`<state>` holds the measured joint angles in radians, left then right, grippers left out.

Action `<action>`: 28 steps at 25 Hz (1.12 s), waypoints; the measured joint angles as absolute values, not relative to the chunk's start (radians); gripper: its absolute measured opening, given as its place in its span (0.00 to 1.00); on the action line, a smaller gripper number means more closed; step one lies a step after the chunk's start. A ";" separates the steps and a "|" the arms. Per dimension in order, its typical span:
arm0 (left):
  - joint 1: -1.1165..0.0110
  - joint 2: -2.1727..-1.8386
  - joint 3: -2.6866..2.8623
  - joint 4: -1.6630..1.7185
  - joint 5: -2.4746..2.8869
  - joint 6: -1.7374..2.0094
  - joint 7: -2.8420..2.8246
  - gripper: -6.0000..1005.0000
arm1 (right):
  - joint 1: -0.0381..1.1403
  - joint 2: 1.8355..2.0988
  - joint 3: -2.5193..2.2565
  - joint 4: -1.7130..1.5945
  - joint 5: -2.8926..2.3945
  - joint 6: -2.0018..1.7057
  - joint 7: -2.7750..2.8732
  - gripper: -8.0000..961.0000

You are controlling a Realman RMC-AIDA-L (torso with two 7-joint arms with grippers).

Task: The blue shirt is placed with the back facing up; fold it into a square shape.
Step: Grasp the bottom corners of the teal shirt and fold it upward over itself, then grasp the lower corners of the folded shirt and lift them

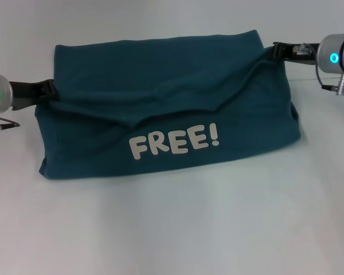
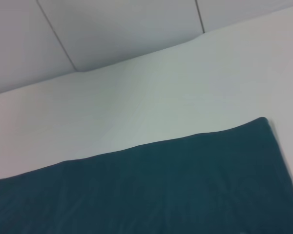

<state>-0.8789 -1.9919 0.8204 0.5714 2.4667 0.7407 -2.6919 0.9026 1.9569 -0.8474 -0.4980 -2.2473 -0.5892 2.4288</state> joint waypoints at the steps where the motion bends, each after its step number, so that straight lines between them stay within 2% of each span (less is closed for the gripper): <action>1: -0.880 -1.993 0.822 0.569 2.467 0.738 -2.692 0.05 | 0.906 1.958 -0.857 -0.495 -2.247 -0.584 2.429 0.19; 11: -0.882 -2.007 0.837 0.567 2.481 0.723 -2.644 0.06 | 0.905 1.960 -0.912 -0.477 -2.247 -0.555 2.428 0.21; 19: -0.861 -2.012 0.819 0.580 2.478 0.695 -2.654 0.26 | 0.910 1.934 -0.909 -0.477 -2.273 -0.550 2.437 0.22; 25: -0.830 -2.017 0.781 0.608 2.479 0.696 -2.656 0.39 | 0.900 1.901 -0.887 -0.486 -2.268 -0.626 2.468 0.47; 27: -0.807 -2.018 0.748 0.633 2.474 0.704 -2.657 0.43 | 0.881 1.892 -0.851 -0.488 -2.265 -0.683 2.470 0.52; 28: -0.790 -2.018 0.729 0.651 2.463 0.719 -2.657 0.51 | 0.871 1.890 -0.826 -0.491 -2.264 -0.713 2.469 0.55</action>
<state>-0.7903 -2.0184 0.7288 0.6508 2.4631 0.7190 -2.6572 0.8711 1.8895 -0.8260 -0.4908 -2.2640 -0.7134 2.4691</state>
